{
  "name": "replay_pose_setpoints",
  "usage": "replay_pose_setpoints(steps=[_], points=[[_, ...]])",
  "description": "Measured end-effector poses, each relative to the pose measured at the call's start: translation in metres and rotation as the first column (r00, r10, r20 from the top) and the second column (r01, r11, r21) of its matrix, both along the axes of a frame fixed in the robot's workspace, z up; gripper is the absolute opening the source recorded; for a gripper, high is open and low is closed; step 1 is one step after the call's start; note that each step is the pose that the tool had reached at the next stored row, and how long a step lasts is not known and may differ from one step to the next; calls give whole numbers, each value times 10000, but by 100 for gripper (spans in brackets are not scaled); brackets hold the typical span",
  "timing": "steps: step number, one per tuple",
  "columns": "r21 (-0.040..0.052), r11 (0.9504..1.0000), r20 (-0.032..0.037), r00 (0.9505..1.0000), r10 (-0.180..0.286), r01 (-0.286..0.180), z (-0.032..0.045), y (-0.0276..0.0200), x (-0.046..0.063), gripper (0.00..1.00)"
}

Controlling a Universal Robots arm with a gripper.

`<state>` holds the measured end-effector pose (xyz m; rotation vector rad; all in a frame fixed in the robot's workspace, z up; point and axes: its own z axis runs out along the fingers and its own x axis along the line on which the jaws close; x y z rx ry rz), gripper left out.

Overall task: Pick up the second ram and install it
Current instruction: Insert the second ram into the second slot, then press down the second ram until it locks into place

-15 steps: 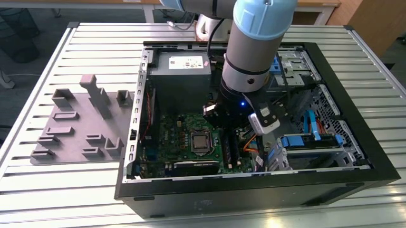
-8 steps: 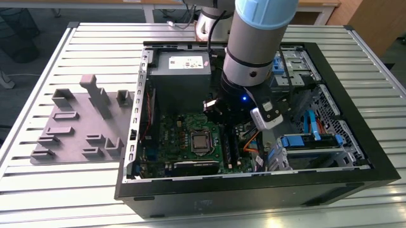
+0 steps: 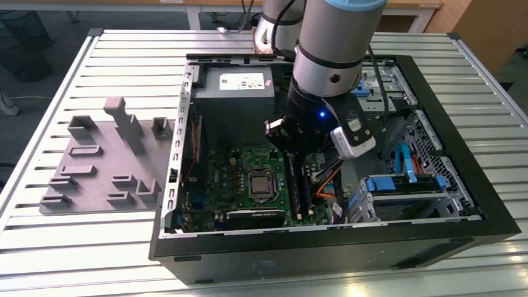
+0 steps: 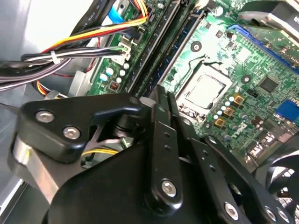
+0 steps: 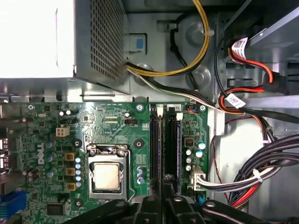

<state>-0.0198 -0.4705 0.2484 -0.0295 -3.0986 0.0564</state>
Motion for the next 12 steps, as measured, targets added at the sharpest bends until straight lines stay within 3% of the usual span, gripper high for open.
replay_pose_setpoints(steps=[1, 3, 9, 12], points=[[1, 10000, 0, 10000, 0, 0, 0, 0, 0, 13], [0, 10000, 0, 10000, 0, 0, 1, 0, 0, 11], [-2, 10000, -1, 10000, 0, 0, 0, 0, 0, 11], [-1, 10000, -1, 10000, 0, 0, -40, 0, 0, 11]])
